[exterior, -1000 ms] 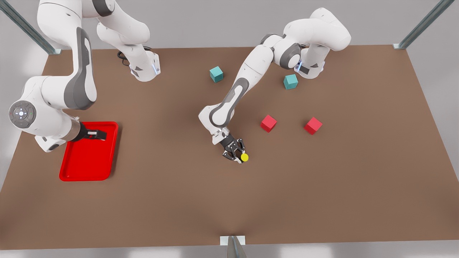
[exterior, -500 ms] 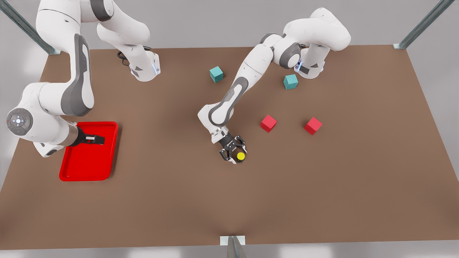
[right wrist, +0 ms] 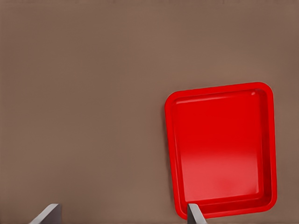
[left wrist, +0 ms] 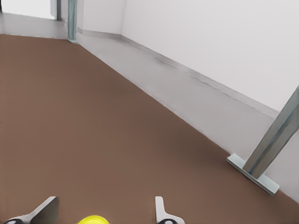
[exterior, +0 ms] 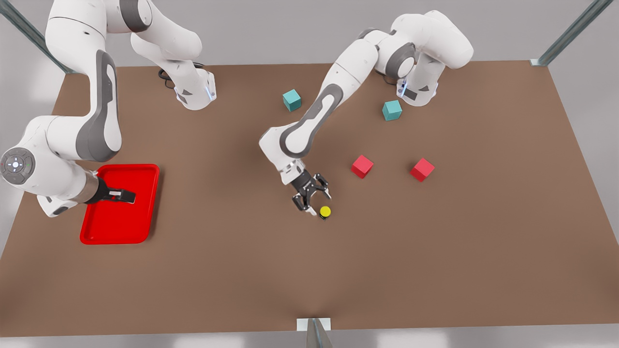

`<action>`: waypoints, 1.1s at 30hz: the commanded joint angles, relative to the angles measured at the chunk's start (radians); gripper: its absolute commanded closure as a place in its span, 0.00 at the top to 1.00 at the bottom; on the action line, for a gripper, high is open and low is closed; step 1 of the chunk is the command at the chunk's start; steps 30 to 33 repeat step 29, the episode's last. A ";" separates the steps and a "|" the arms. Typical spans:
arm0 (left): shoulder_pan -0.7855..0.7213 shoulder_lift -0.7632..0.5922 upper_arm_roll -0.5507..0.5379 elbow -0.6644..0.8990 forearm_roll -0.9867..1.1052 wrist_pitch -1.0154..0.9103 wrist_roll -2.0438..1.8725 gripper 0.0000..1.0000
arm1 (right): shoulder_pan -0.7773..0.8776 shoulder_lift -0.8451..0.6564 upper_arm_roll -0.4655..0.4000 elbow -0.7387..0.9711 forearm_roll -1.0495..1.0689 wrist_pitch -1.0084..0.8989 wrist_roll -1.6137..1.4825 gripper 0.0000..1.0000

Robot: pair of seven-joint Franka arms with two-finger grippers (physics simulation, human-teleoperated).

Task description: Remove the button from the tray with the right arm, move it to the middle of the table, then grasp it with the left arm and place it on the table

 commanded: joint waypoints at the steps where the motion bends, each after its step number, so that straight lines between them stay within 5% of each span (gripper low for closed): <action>1: 0.002 -0.097 -0.009 -0.030 -0.125 -0.090 0.309 1.00 | -0.001 0.001 0.000 0.000 0.001 0.009 0.000 1.00; 5: 0.162 -0.361 -0.009 -0.063 -0.527 -0.168 0.971 1.00 | -0.004 0.005 0.000 0.000 0.001 0.007 -0.001 1.00; 10: 0.412 -0.537 -0.009 -0.062 -0.759 -0.332 1.644 1.00 | -0.004 0.007 0.000 0.000 0.001 0.007 0.000 1.00; 12: 0.919 -0.579 -0.475 -0.062 -0.753 -0.374 1.935 1.00 | -0.004 0.007 0.000 0.000 0.001 0.007 -0.001 1.00; 14: 0.970 -0.623 -0.461 -0.062 -0.759 -0.465 2.151 1.00 | -0.004 0.007 0.000 0.000 0.000 0.007 0.000 1.00; 15: 0.970 -0.669 -0.356 -0.076 -0.854 -0.515 2.259 1.00 | -0.004 0.007 0.000 0.000 0.000 0.007 0.000 1.00; 17: 1.015 -0.921 -0.320 -0.447 -0.874 -0.257 2.263 1.00 | -0.004 0.008 0.000 0.000 0.000 0.007 0.000 1.00; 33: 1.032 -0.843 -0.326 -0.390 -0.877 -0.255 2.250 1.00 | -0.008 0.013 0.000 0.002 0.001 0.000 0.000 1.00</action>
